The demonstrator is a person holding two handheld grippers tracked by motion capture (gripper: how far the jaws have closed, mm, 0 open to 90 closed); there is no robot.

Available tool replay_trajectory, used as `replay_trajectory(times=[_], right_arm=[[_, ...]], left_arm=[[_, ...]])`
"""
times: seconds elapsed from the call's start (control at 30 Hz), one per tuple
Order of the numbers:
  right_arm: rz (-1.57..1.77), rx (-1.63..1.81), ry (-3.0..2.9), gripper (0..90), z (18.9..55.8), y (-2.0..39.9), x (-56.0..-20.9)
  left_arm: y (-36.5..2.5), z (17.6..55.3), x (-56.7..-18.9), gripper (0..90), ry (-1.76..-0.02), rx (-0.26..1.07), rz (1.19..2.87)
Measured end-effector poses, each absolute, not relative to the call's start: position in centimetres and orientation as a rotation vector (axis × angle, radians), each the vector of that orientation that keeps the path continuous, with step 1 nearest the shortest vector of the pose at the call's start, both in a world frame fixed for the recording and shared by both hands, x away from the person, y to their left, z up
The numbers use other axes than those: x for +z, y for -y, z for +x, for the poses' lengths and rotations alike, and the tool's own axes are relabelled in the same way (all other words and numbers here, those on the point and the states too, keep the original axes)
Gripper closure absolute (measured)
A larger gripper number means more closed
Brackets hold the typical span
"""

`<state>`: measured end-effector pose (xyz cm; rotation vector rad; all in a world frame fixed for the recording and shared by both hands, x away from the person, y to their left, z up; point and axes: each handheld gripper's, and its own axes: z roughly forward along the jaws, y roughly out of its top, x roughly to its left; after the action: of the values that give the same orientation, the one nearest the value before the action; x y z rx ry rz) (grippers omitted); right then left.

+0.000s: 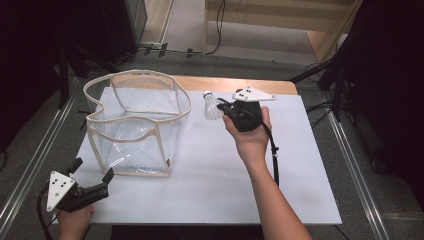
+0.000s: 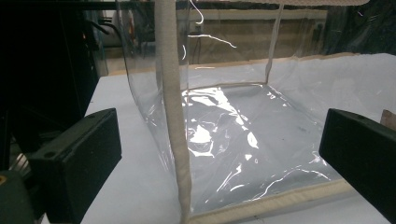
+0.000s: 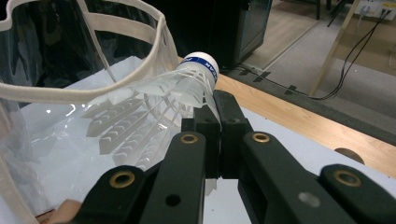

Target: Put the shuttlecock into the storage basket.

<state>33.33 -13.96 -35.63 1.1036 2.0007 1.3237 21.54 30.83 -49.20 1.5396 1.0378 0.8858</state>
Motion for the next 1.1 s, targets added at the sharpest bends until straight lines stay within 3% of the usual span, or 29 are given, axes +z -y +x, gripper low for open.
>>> replay_trajectory(times=[1.1], right_arm=[[1.026, 1.374, -2.024, 86.7, 34.7, 10.0, -33.1]], left_arm=[[-30.8, 21.6, -49.2, 0.0, -1.037, 0.883, 1.539]])
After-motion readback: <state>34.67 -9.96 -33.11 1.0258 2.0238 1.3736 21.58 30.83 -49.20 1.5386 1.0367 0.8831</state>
